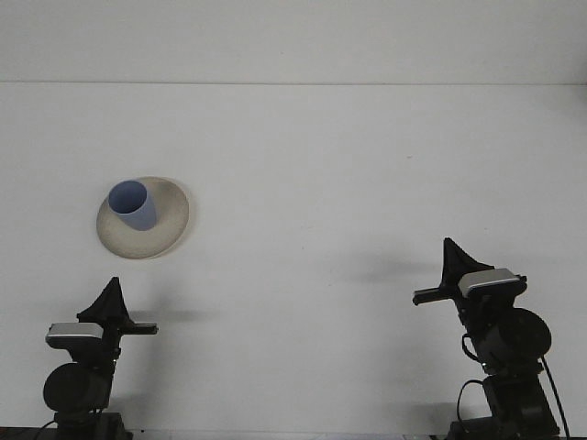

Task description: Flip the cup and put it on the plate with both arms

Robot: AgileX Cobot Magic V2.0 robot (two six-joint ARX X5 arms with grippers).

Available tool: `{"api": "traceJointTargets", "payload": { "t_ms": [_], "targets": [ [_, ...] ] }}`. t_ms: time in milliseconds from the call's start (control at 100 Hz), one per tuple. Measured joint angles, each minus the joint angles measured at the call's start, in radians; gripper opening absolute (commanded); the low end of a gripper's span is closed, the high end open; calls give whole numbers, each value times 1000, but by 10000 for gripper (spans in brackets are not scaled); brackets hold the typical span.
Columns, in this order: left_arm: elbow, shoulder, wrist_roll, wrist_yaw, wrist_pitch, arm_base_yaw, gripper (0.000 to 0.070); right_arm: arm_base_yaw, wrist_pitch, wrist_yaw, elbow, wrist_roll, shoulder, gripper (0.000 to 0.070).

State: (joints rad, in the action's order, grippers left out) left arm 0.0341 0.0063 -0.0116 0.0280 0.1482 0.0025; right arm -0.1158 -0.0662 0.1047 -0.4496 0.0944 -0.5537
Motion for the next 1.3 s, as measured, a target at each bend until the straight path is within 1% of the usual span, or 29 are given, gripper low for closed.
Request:
{"api": "traceJointTargets", "payload": {
  "t_ms": [270, 320, 390, 450, 640, 750, 810, 940, 1090, 1300],
  "targets": [
    [0, 0, 0, 0, 0, 0, 12, 0, -1, 0, 0, -1, 0, 0],
    [0, 0, 0, 0, 0, 0, 12, 0, -1, -4, 0, -13, 3, 0],
    [0, 0, 0, 0, 0, 0, 12, 5, 1, -15, 6, -50, 19, 0],
    [0, 0, 0, 0, 0, 0, 12, 14, -13, -19, 36, -97, 56, 0],
    [0, 0, 0, 0, 0, 0, 12, 40, -2, -32, 209, -237, 258, 0],
    [0, 0, 0, 0, 0, 0, 12, 51, 34, -85, 303, -305, 389, 0],
    [0, 0, 0, 0, 0, 0, 12, 53, 56, -106, 343, -326, 451, 0],
    [0, 0, 0, 0, 0, 0, 12, 59, 56, -106, 419, -350, 554, 0],
    [0, 0, 0, 0, -1, 0, 12, 65, 122, -107, 435, -369, 551, 0],
    [0, 0, 0, 0, -1, 0, 12, 65, 89, -108, 435, -397, 552, 0]
  ]
}}
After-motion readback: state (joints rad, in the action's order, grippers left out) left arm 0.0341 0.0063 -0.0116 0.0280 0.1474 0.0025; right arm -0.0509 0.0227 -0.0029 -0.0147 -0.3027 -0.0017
